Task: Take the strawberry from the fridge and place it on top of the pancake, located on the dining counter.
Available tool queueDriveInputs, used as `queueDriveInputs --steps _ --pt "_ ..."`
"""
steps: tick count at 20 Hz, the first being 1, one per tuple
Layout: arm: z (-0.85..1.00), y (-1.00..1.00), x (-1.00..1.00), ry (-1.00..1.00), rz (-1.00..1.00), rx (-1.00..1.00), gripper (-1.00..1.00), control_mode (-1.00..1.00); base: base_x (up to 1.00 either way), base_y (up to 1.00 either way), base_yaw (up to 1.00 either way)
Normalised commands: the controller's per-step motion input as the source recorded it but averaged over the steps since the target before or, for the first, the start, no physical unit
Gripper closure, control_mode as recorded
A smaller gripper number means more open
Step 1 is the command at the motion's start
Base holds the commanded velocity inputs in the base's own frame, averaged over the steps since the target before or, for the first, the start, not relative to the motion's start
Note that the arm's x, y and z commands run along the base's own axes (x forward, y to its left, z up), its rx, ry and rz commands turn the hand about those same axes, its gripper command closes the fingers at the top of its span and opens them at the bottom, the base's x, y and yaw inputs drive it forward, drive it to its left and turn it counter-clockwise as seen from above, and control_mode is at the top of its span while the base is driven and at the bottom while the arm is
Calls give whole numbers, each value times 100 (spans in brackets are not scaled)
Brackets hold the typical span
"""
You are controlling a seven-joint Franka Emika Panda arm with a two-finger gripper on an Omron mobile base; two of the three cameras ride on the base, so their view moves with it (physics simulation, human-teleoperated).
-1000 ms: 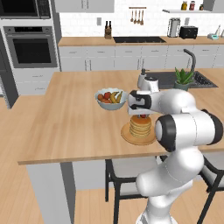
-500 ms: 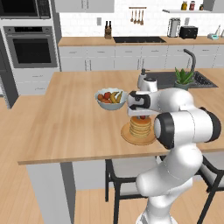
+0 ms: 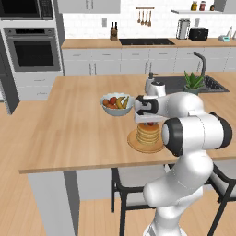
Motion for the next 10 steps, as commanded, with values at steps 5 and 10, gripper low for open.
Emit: queueDriveInputs --steps 5,10 --pt "-15 0 -13 0 0 0 -100 -100 0 0 0" --pt "-6 0 -11 0 0 0 -100 -100 0 0 0"
